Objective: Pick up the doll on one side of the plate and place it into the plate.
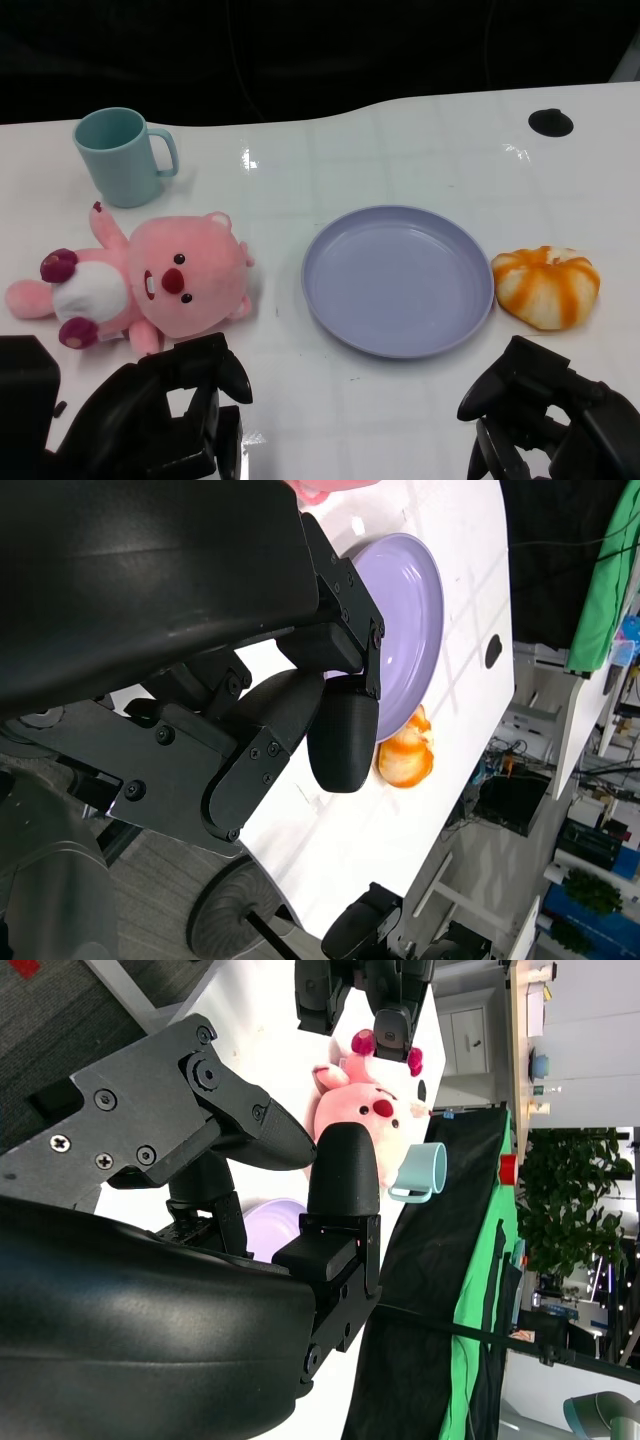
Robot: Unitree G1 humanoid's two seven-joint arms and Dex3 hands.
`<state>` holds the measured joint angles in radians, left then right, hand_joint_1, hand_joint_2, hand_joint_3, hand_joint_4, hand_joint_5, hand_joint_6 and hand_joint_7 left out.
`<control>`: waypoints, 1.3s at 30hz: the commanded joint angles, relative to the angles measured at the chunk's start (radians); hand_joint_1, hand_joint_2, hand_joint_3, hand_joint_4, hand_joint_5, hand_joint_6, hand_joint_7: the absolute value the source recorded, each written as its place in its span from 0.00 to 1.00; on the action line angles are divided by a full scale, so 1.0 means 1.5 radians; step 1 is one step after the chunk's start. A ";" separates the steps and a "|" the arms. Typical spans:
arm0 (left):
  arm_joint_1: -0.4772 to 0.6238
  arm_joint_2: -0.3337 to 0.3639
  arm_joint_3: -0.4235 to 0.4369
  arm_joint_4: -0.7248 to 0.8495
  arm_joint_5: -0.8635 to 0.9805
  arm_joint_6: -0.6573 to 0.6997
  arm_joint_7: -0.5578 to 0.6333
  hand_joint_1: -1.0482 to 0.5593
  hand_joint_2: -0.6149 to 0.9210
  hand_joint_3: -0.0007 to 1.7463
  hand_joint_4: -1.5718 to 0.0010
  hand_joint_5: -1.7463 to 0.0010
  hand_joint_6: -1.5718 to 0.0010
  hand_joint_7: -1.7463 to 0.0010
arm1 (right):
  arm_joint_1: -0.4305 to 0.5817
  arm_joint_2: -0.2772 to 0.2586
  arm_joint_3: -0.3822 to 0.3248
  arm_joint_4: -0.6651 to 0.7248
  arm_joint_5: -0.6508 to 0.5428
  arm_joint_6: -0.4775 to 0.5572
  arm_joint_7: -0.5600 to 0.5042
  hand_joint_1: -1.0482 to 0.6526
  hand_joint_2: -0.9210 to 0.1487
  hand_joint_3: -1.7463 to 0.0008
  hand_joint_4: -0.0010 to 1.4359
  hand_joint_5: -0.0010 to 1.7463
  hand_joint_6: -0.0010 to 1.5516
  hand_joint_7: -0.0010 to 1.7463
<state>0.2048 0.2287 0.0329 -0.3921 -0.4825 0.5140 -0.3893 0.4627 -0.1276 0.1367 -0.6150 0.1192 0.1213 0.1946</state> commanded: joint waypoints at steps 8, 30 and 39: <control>-0.005 0.005 0.009 0.004 -0.004 -0.004 -0.004 0.62 0.66 0.83 0.41 0.00 0.48 0.09 | -0.001 -0.003 -0.003 -0.008 0.001 0.005 -0.003 0.47 0.30 0.37 0.41 1.00 0.31 0.89; 0.007 -0.037 0.043 -0.033 -0.008 -0.076 0.005 0.49 0.77 0.54 0.60 0.17 0.57 0.47 | -0.003 -0.003 -0.003 -0.001 0.002 -0.004 0.000 0.48 0.28 0.37 0.42 1.00 0.32 0.88; -0.002 -0.013 0.052 -0.035 0.049 -0.162 -0.006 0.41 0.99 0.15 0.72 0.36 0.65 0.73 | -0.002 -0.001 0.003 -0.005 -0.002 -0.004 -0.002 0.47 0.29 0.37 0.42 1.00 0.32 0.88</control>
<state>0.2099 0.1920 0.0951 -0.4440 -0.4210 0.3043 -0.3892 0.4602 -0.1273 0.1431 -0.6116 0.1173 0.1236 0.1938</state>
